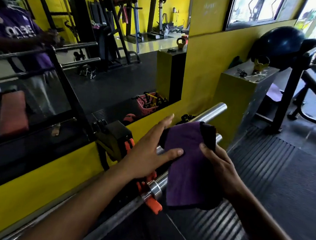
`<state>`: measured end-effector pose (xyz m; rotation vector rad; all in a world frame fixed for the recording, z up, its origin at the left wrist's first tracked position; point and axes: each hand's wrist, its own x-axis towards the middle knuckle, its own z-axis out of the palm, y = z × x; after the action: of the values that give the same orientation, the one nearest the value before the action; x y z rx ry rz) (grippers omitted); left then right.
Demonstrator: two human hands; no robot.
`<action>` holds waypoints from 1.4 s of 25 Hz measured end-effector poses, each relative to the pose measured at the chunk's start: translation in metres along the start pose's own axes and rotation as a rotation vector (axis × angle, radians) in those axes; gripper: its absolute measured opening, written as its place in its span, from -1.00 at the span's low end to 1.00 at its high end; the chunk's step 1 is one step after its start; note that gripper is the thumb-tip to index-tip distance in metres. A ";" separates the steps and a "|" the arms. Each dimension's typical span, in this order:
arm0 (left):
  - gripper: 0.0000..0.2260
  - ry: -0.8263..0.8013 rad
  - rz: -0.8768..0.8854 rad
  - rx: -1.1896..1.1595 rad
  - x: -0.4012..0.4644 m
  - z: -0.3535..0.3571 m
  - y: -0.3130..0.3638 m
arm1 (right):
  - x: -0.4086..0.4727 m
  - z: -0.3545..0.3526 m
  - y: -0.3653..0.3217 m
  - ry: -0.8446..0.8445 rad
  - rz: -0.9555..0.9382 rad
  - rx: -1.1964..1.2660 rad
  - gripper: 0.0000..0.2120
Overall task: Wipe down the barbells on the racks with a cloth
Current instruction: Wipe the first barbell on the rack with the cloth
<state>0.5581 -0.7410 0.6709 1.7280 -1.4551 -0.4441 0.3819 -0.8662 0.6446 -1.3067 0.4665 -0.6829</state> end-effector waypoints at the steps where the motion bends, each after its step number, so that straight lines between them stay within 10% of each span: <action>1: -0.37 -0.014 0.000 -0.115 0.010 0.002 0.004 | -0.006 -0.001 -0.010 0.009 0.022 0.058 -0.80; 5: -0.67 -0.099 0.067 -0.123 0.030 0.010 0.020 | -0.025 -0.017 -0.025 0.009 0.043 0.141 -0.86; 10: -0.58 -0.183 0.085 -0.184 0.034 0.023 0.030 | -0.039 -0.041 -0.016 0.049 -0.119 0.026 -0.66; 17: -0.61 -0.078 -0.147 -0.439 0.029 0.038 0.029 | -0.054 -0.027 -0.001 0.587 -0.228 -0.363 -0.74; 21: -0.60 -0.053 -0.170 -0.361 0.022 0.059 0.037 | -0.066 0.006 0.012 0.311 0.125 -0.005 -0.45; 25: -0.49 -0.503 -0.029 -0.362 0.008 0.066 0.050 | -0.059 -0.004 0.004 0.233 0.127 0.500 -0.55; 30: -0.51 -0.263 0.280 0.280 0.024 0.035 0.015 | -0.027 -0.046 0.020 0.448 0.035 0.448 -0.76; 35: -0.39 -0.409 0.209 0.609 0.068 0.020 -0.019 | 0.038 -0.077 0.028 0.578 -0.006 0.690 -0.71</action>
<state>0.5749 -0.8120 0.6596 1.9868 -2.2149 -0.2607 0.3633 -0.9441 0.6028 -0.4469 0.6157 -1.1122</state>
